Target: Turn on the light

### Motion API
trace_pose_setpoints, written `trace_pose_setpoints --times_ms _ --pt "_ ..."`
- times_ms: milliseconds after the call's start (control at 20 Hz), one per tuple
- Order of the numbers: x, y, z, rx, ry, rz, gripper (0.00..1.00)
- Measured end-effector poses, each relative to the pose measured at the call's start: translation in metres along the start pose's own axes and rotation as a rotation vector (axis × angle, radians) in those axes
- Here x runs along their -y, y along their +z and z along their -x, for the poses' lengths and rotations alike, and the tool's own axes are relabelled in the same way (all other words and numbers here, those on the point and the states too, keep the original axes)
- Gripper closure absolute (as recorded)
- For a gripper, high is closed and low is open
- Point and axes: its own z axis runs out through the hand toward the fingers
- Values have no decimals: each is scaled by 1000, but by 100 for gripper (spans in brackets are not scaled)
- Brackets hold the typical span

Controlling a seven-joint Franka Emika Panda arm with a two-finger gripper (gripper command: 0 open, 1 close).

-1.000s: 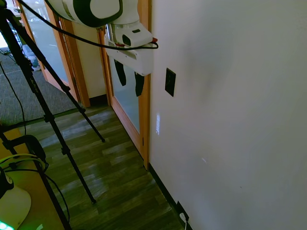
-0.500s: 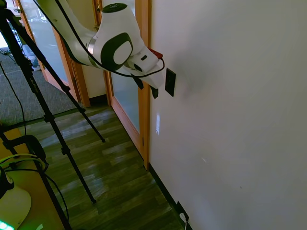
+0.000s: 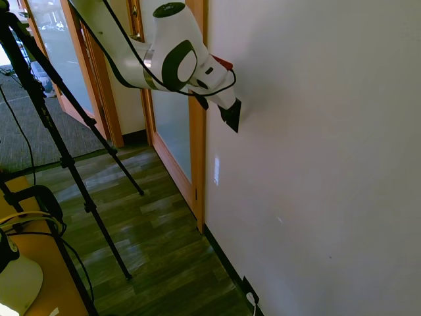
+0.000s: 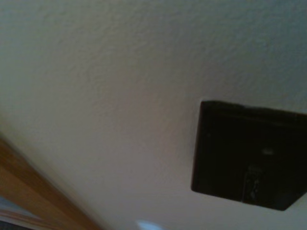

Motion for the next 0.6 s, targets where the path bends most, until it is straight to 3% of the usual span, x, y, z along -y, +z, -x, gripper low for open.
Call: trace_pose_setpoints --times_ms 600 --pt "-3 23 -15 -12 39 -40 100"
